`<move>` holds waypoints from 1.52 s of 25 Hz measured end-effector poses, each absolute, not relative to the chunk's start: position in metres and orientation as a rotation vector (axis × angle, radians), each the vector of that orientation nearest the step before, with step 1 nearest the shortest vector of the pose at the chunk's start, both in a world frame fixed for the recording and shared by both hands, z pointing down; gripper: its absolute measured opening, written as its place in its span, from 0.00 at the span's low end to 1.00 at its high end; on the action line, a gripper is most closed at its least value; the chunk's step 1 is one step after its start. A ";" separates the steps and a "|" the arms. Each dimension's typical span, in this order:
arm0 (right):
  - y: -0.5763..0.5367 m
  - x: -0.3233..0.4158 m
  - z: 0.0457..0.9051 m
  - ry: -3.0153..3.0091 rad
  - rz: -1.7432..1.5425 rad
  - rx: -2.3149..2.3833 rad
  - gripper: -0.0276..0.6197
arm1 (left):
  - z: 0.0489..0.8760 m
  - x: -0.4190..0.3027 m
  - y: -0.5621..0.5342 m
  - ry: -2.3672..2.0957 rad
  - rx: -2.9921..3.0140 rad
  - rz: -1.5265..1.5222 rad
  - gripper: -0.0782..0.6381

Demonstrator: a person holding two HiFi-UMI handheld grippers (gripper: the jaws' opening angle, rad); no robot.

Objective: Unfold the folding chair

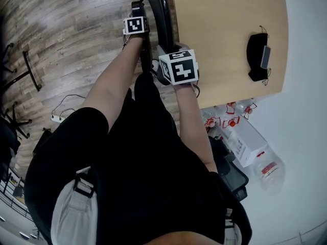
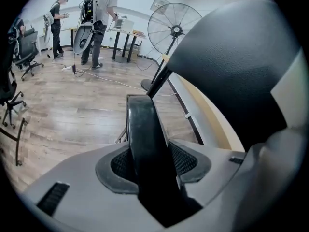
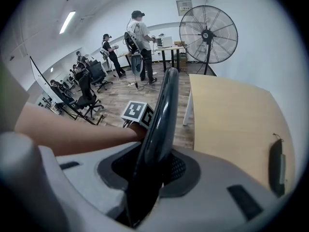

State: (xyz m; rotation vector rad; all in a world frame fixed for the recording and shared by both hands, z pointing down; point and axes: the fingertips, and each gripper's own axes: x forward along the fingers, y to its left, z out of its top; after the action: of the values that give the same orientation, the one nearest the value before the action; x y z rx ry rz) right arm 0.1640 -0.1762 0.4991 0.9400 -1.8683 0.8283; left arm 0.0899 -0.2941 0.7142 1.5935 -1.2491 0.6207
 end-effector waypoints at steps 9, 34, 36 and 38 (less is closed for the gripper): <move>-0.175 0.156 0.500 -1.919 0.815 0.912 0.21 | 0.716 0.066 -0.292 -1.212 1.644 0.570 0.37; -0.169 0.122 0.528 -1.932 0.935 0.927 0.19 | 0.773 -0.091 -0.251 -1.013 1.661 0.322 0.39; -0.167 0.116 0.531 -1.941 0.933 0.927 0.19 | 0.779 -0.104 -0.249 -0.987 1.662 0.304 0.39; -0.165 0.110 0.534 -1.943 0.936 0.929 0.19 | 0.785 -0.116 -0.246 -0.962 1.666 0.285 0.39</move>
State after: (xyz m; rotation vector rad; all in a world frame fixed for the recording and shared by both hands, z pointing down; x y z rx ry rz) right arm 0.1103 -0.1654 0.5339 0.9293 -1.9428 0.9360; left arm -0.1162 -0.2457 0.7848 1.6660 -0.9620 0.2847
